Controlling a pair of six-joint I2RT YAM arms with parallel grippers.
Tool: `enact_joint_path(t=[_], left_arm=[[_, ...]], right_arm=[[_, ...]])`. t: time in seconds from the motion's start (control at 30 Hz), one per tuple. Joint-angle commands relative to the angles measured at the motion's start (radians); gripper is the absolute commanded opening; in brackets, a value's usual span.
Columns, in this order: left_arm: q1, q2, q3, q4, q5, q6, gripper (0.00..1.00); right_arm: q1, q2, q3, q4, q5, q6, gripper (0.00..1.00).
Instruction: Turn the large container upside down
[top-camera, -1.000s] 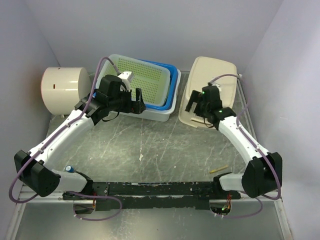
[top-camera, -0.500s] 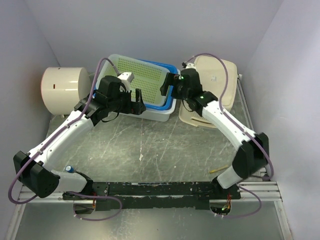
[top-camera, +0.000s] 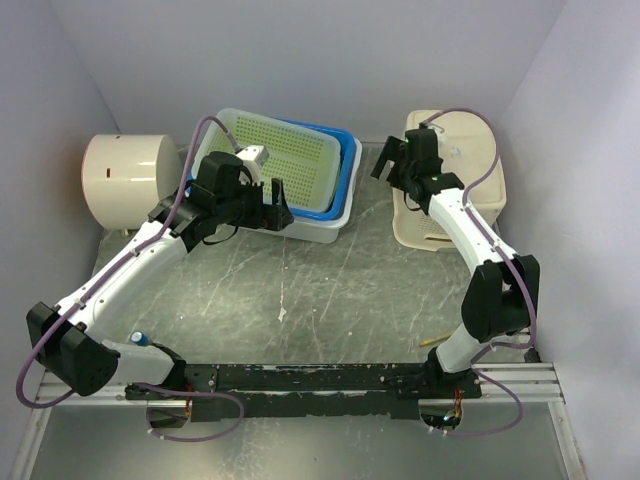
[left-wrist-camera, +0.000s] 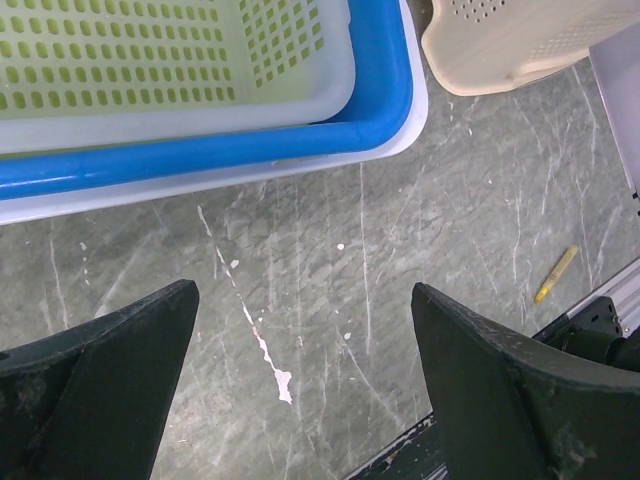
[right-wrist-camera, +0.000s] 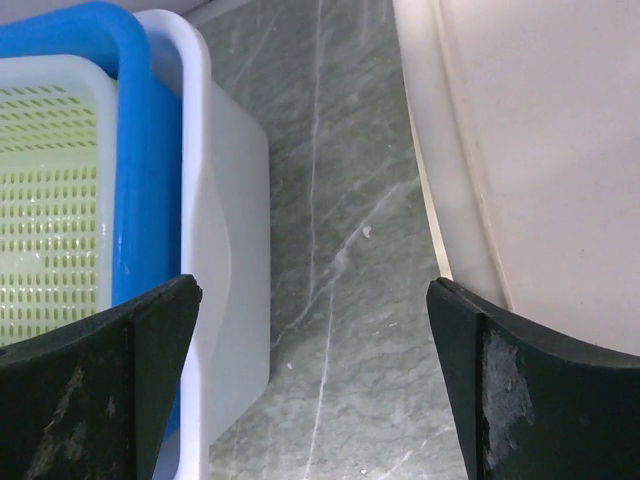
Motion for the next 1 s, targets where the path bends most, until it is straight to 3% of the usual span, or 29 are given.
enact_joint_path(t=[0.0, 0.33, 0.67, 0.97], left_arm=[[0.004, 0.013, 0.022, 0.013, 0.037, 0.019, 1.0], [0.004, 0.022, -0.008, 0.057, 0.08, -0.002, 1.0], [0.004, 0.026, 0.044, 0.014, 0.032, 0.022, 1.0], [0.004, 0.061, 0.109, 0.004, 0.001, 0.037, 1.0]], right_arm=[[0.01, -0.032, 0.027, -0.023, -0.009, -0.059, 0.99], [0.013, 0.079, 0.102, 0.007, -0.067, -0.126, 0.99], [-0.001, 0.291, 0.344, -0.147, 0.337, -0.069, 1.0], [-0.007, 0.295, 0.404, -0.173, 0.337, -0.089, 1.0]])
